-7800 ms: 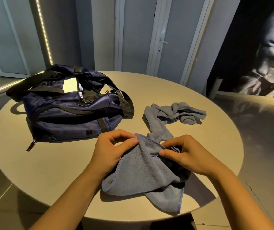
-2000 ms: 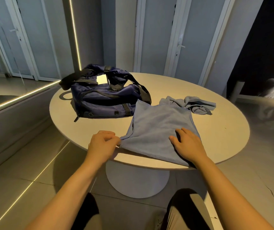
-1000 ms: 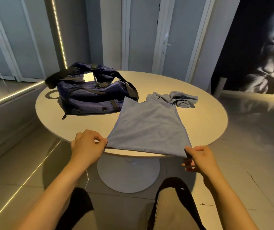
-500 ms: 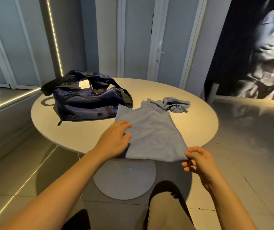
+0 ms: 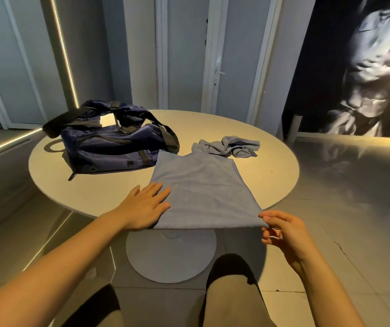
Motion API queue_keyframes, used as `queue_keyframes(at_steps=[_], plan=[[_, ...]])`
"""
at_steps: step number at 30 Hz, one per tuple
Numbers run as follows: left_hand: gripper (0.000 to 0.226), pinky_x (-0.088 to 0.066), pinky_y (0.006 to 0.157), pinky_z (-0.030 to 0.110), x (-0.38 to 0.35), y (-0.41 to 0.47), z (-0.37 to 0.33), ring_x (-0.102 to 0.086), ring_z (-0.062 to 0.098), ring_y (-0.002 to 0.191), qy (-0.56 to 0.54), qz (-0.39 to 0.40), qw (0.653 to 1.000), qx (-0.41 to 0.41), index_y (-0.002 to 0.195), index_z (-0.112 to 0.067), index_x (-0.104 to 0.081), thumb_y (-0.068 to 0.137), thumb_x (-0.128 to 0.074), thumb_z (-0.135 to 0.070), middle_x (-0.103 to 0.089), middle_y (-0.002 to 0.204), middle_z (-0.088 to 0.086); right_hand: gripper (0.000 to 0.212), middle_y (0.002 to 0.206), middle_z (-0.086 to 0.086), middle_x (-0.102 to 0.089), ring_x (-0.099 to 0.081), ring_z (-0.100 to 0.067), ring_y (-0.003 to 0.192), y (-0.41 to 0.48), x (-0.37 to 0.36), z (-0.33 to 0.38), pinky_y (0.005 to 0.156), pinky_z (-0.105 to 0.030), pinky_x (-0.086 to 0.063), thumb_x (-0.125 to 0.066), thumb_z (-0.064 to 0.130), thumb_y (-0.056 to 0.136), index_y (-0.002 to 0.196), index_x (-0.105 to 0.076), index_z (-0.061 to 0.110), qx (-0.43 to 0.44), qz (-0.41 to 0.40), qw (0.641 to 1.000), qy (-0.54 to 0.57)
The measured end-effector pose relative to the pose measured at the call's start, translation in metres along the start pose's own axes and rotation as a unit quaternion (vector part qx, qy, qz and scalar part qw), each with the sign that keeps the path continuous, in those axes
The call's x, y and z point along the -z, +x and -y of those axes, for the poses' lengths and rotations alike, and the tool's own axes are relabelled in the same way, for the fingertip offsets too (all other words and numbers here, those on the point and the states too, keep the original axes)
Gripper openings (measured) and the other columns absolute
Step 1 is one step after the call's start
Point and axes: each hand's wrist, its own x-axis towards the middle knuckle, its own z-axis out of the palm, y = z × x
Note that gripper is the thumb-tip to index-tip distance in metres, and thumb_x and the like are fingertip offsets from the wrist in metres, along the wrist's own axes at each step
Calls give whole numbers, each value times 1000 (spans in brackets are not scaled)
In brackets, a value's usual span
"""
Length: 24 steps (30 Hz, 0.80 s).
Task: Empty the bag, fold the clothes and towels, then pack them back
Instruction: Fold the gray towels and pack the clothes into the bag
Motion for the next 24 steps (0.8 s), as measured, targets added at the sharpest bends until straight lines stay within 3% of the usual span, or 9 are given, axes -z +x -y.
queue_keyframes(at_steps=[2, 5, 7, 9, 11, 14, 19, 21, 24], plan=[[110, 3, 126, 34, -8, -23, 5, 2, 9, 157, -12, -32, 998, -59, 161, -40, -4, 69, 28, -88, 2, 170, -12, 16, 73, -14, -69, -61, -21, 59, -1, 0, 0, 57, -31, -60, -64, 7, 96, 105, -74, -1, -6, 1, 1000, 22], [80, -4, 126, 28, -24, -59, 13, -5, 0, 154, -12, -87, 989, -116, 161, -43, -13, 93, -11, -85, -6, 167, -20, 18, 79, -17, -70, -64, -21, 61, -1, 0, 2, 59, -31, -62, -66, 7, 94, 106, -74, -4, -22, -13, 997, 71], [71, -22, 125, 32, -33, -72, 22, -24, 4, 151, 16, -161, 977, -135, 159, -38, -29, 98, -30, -75, -25, 165, -16, 21, 91, -21, -71, -69, -24, 66, -4, 0, 4, 60, -32, -62, -62, 5, 92, 106, -75, -3, -33, -11, 994, 102], [58, -44, 113, 37, -35, -77, 25, -52, 12, 136, 3, -242, 957, -160, 147, -29, -54, 104, -33, -61, -53, 150, -7, 27, 100, -22, -73, -73, -29, 75, -9, 1, 7, 63, -34, -63, -53, 2, 92, 108, -75, 1, -29, 15, 994, 103], [57, -53, 101, 38, -32, -81, 23, -63, 12, 120, -51, -289, 942, -164, 130, -23, -69, 106, -31, -57, -68, 132, -6, 31, 103, -19, -75, -75, -33, 84, -14, 3, 12, 65, -35, -64, -48, -3, 96, 112, -73, 5, -10, 39, 996, 79], [47, -55, 96, 35, -17, -89, 14, -61, 0, 114, -183, -293, 932, -110, 120, -31, -73, 100, -43, -61, -70, 120, -19, 24, 101, -19, -76, -74, -31, 82, -20, 10, 21, 66, -33, -63, -56, -3, 97, 114, -71, 5, 25, 47, 998, 41], [19, -56, 80, 36, 28, -89, -2, -67, 15, 92, -388, -280, 876, -60, 96, -25, -73, 100, -58, -35, -71, 90, -10, 14, 76, -6, -69, -55, -22, 75, -26, 16, 37, 63, -31, -50, -70, 10, 88, 99, -78, 9, 103, 25, 994, 17], [16, -51, 77, 32, 42, -86, -5, -63, 13, 86, -427, -293, 853, -56, 95, -21, -71, 102, -59, -29, -69, 85, -7, 15, 81, -2, -72, -55, -23, 83, -27, 13, 49, 73, -33, -47, -76, 20, 84, 95, -79, 11, 137, 22, 990, 6], [20, -47, 78, 37, 55, -72, -5, -58, 22, 85, -463, -310, 829, -49, 95, -15, -68, 101, -57, -30, -66, 85, 1, 39, 101, -7, -75, -64, -21, 101, -17, 7, 67, 91, -31, -50, -84, 41, 71, 97, -80, 11, 176, 37, 984, 4]])
